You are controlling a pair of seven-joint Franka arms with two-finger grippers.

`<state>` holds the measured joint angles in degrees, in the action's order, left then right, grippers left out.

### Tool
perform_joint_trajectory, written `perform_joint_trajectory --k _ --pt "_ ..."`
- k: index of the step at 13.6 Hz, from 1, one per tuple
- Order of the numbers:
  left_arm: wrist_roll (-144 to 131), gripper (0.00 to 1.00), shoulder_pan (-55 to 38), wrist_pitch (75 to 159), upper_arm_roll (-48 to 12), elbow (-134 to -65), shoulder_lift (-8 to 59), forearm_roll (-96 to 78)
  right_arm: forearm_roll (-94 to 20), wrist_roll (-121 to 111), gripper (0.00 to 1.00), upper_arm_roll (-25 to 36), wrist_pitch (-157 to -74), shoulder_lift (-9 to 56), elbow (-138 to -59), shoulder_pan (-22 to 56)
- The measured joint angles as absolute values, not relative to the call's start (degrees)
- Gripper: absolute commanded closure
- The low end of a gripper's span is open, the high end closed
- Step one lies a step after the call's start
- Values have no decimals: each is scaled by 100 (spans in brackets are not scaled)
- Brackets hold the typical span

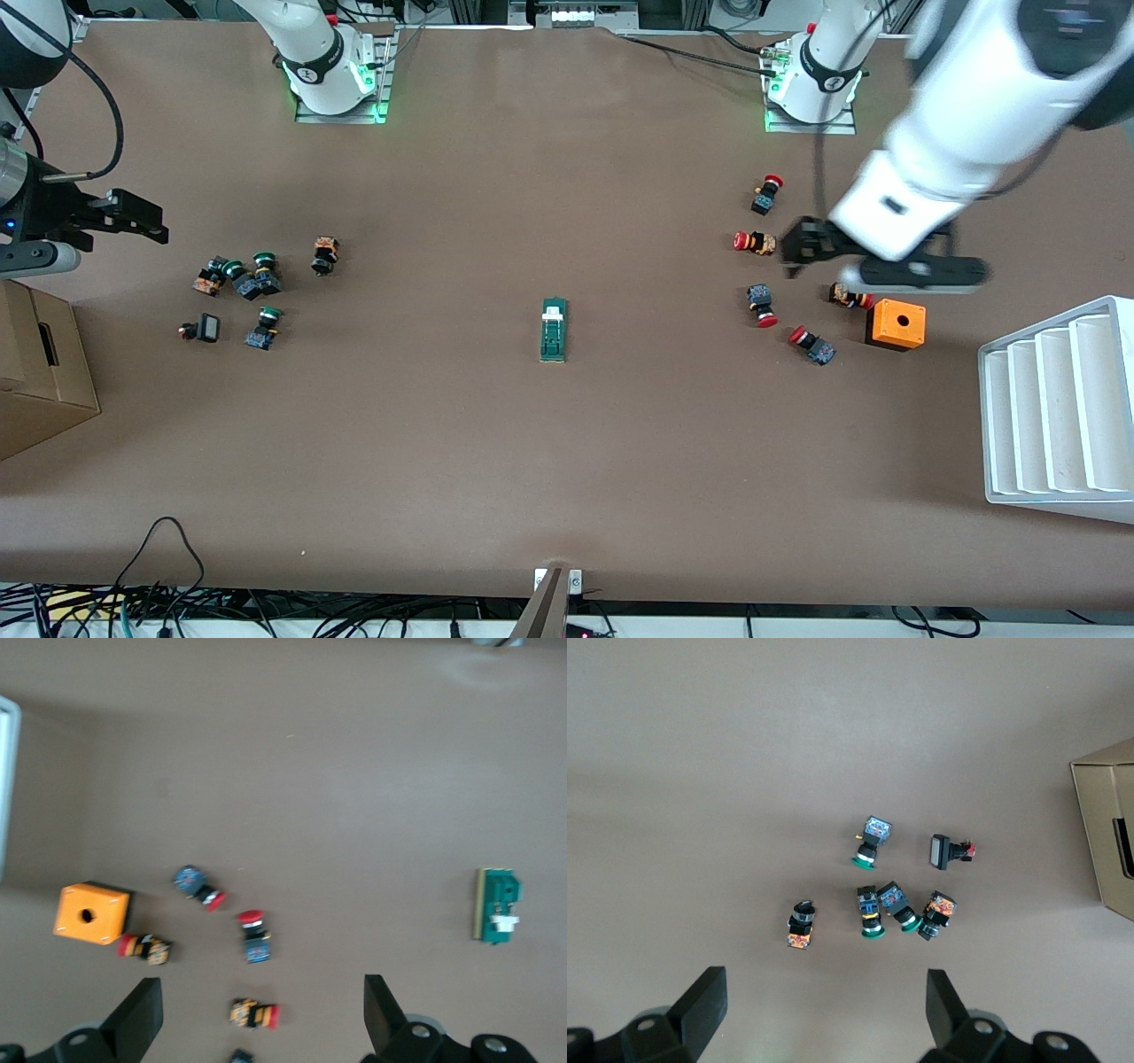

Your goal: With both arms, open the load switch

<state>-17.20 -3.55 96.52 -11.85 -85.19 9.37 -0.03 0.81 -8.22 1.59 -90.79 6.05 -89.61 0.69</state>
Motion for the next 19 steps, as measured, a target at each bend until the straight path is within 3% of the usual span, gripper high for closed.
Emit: perform_joint_trajectory --k 3,6,19 --pt "-915 0 -545 9294 -105 -8521 818 -378 80 -822 1 161 -9063 714 -8750 90" --pt "-703 0 -630 8939 565 -8520 658 -471 80 -822 1 172 -9038 719 -8700 89" --pt "152 0 -793 8665 1154 -8515 251 34 72 -824 1 214 -8919 716 -8648 91"
